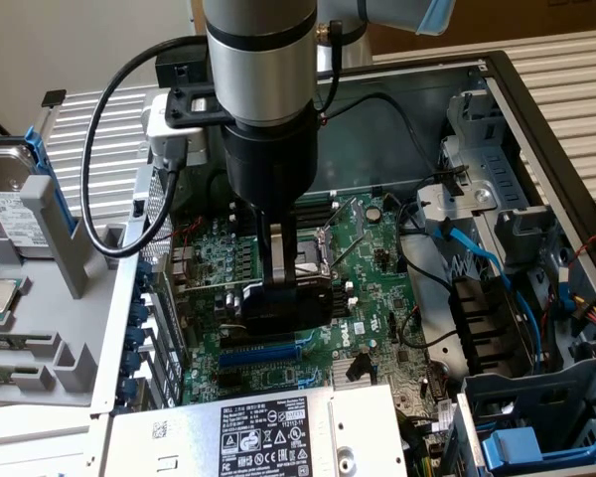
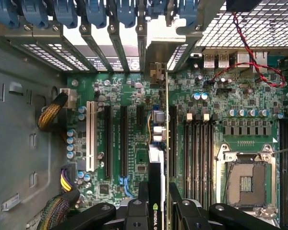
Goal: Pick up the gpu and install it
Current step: 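Insert the gpu into the slot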
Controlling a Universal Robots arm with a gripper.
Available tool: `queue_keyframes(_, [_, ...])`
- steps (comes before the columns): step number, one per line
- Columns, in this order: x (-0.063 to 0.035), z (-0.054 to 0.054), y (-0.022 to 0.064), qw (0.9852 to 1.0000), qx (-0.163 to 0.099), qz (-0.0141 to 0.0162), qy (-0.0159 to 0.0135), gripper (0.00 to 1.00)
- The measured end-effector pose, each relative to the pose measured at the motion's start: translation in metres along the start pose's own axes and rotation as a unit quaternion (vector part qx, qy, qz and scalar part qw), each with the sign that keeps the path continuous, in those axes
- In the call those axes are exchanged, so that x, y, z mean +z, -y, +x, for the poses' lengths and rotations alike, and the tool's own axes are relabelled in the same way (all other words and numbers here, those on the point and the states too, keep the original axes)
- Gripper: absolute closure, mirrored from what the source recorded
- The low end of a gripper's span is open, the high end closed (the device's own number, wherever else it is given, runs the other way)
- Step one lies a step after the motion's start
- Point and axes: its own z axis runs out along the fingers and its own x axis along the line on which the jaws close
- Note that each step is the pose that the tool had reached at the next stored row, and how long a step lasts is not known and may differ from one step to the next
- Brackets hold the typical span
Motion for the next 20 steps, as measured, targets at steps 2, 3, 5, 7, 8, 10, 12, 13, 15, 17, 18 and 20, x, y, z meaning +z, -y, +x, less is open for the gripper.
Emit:
queue_keyframes(2, [0.0005,0.0001,-0.0003,1.0,0.0,0.0,0.0014,0.74])
queue_keyframes(3, [0.0009,0.0,-0.0004,1.0,0.0,0.0,0.0022,0.74])
queue_keyframes(5, [0.0014,0.0001,-0.0009,1.0,0.0,-0.0001,0.0043,0.74])
queue_keyframes(7, [0.0022,0.0,-0.0019,1.0,0.0,-0.0001,0.0057,0.74])
queue_keyframes(8, [0.0023,0.0001,-0.0022,1.0,0.0,-0.0002,0.0058,0.74])
queue_keyframes(10, [0.0024,0.0001,-0.0027,1.0,0.0,-0.0008,0.0057,0.74])
queue_keyframes(12, [0.0026,0.0001,-0.0036,1.0,0.0,-0.0008,0.0059,0.74])
queue_keyframes(13, [0.0028,0.0002,-0.0045,1.0,0.0,-0.0009,0.0063,0.74])
queue_keyframes(15, [0.0031,0.0002,-0.0054,1.0,0.0,-0.0009,0.0076,0.74])
queue_keyframes(17, [0.0037,0.0002,-0.0058,1.0,0.0,-0.0009,0.009,0.74])
queue_keyframes(18, [0.0041,0.0003,-0.0061,1.0,0.0,-0.0009,0.0095,0.74])
queue_keyframes(20, [0.0049,0.0003,-0.0072,0.9999,0.0,-0.0009,0.0103,0.74])
